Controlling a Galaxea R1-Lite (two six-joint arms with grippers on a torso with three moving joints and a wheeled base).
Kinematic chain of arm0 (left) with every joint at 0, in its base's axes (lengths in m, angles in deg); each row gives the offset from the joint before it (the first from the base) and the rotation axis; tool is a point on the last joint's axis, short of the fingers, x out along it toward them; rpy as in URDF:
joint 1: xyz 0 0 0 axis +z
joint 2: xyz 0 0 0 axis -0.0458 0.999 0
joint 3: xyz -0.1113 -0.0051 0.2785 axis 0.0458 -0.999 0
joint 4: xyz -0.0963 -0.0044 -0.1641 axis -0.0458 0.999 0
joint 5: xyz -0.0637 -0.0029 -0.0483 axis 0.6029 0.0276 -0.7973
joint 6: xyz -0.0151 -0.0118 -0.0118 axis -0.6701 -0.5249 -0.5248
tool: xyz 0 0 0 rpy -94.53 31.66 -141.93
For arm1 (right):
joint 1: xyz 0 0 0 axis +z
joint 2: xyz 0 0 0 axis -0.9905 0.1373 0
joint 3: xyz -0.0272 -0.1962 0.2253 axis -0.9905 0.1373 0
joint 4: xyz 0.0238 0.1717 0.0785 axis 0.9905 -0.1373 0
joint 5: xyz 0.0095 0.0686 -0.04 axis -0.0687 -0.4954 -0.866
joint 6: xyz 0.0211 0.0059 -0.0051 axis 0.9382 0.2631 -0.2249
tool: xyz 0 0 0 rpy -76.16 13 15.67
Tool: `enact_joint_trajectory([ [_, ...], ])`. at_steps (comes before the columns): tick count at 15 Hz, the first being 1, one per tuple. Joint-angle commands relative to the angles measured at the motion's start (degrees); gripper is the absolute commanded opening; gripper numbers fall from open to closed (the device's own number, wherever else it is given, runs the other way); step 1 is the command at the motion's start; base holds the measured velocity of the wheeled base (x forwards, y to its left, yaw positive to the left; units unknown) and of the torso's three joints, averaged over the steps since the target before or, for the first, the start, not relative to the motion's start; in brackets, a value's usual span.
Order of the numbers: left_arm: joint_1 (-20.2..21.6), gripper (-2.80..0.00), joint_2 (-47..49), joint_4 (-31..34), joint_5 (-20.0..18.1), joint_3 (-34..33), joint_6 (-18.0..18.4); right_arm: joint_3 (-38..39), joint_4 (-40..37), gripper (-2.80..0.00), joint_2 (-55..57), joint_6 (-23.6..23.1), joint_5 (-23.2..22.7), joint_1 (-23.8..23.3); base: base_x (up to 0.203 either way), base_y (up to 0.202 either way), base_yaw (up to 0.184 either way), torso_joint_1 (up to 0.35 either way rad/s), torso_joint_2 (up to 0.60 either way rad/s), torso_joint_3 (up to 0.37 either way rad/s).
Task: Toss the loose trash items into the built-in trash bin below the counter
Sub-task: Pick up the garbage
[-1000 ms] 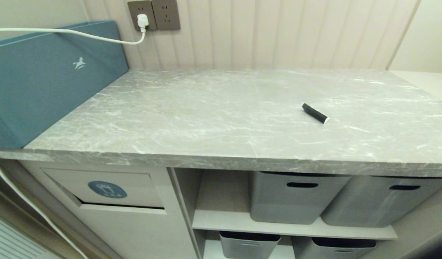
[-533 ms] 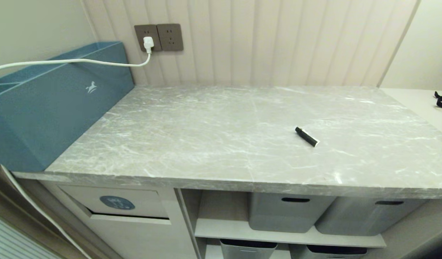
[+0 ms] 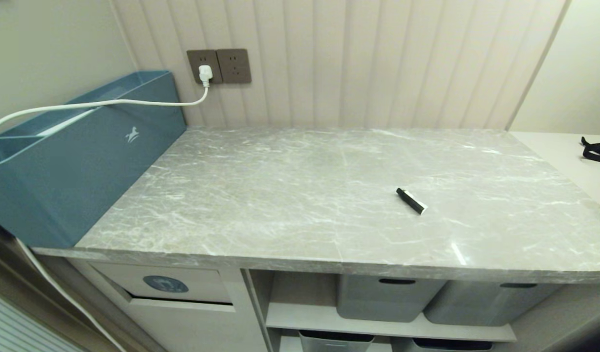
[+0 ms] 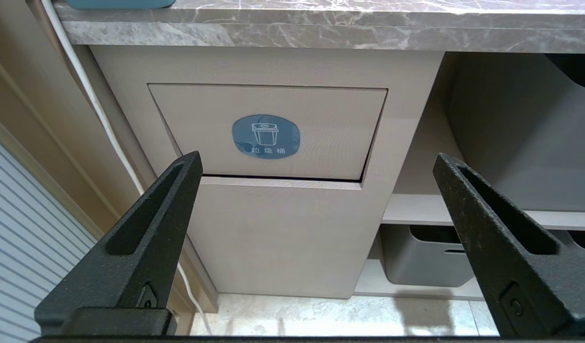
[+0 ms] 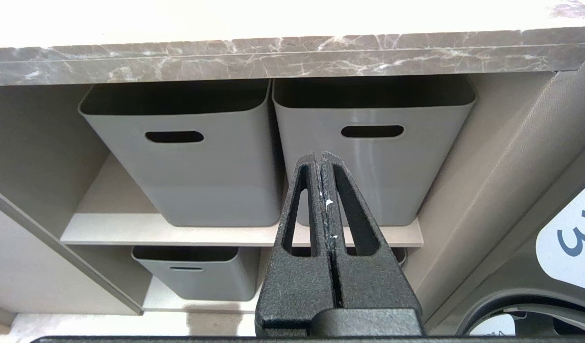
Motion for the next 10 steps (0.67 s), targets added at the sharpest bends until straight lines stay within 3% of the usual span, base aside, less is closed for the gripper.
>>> enact_joint_trajectory([
  [1, 0.02, 0.0, 0.1, 0.02, 0.07, -0.09, -0.08, 0.09, 0.04, -2.8, 0.0, 0.0, 0.01, 0.0, 0.0, 0.0, 0.0, 0.0, 0.0, 0.0],
  [5, 0.02, 0.0, 0.1, 0.1, -0.19, -0.09, -0.52, 0.09, 0.04, -2.8, 0.0, 0.0, 0.01, 0.0, 0.0, 0.0, 0.0, 0.0, 0.0, 0.0],
  [6, 0.02, -2.8, 0.1, 0.1, -0.19, -0.09, -0.43, 0.09, 0.04, -2.8, 0.0, 0.08, 0.01, 0.0, 0.0, 0.0, 0.0, 0.0, 0.0, 0.0],
  [10, 0.02, -2.8, 0.1, 0.11, -0.15, -0.09, -0.61, 0.09, 0.04, -2.8, 0.0, 0.08, 0.01, 0.0, 0.0, 0.0, 0.0, 0.0, 0.0, 0.0],
])
